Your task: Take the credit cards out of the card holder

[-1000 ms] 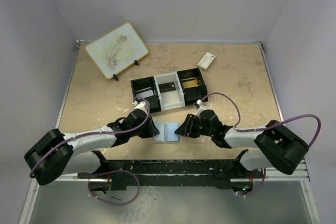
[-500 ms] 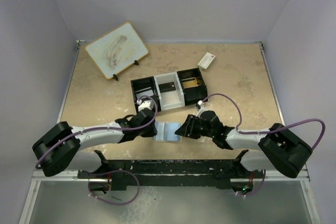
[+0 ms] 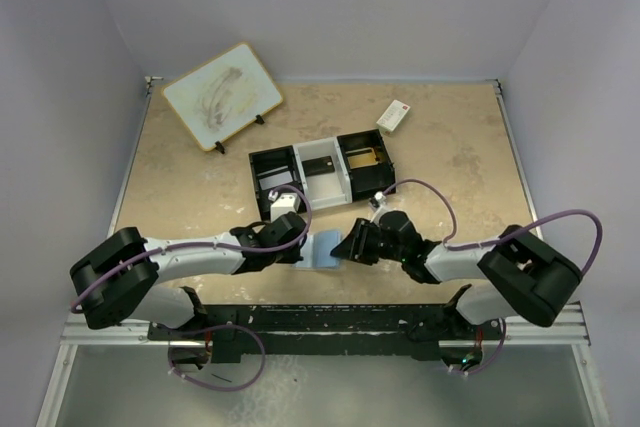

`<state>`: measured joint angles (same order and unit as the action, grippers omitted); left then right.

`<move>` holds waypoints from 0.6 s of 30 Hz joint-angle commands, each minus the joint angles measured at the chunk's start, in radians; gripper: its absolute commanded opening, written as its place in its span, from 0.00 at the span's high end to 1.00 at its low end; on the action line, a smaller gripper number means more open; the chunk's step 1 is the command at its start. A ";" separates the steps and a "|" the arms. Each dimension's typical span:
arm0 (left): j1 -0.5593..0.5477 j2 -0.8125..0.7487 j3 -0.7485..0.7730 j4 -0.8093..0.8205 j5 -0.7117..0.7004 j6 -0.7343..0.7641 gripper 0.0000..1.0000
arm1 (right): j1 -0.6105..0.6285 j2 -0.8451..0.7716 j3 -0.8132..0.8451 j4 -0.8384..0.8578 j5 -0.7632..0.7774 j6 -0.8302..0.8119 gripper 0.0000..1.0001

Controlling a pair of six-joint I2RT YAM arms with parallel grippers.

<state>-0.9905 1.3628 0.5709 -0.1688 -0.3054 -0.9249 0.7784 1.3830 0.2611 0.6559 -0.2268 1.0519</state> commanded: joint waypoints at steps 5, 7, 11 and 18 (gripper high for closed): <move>-0.018 0.018 -0.013 0.007 0.013 -0.023 1.00 | 0.039 0.081 0.119 -0.066 0.068 -0.007 0.60; -0.018 0.011 -0.010 0.000 0.009 -0.023 1.00 | 0.049 0.079 0.146 -0.121 0.111 -0.016 0.58; -0.019 -0.004 -0.015 -0.005 0.001 -0.023 1.00 | 0.050 0.087 0.149 -0.125 0.112 -0.029 0.54; -0.019 -0.017 -0.015 -0.008 -0.008 -0.023 1.00 | 0.101 0.129 0.268 -0.318 0.224 -0.118 0.81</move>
<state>-0.9977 1.3598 0.5694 -0.1673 -0.3183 -0.9325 0.8391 1.4952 0.4416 0.5045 -0.1463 1.0107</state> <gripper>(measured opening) 0.003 0.269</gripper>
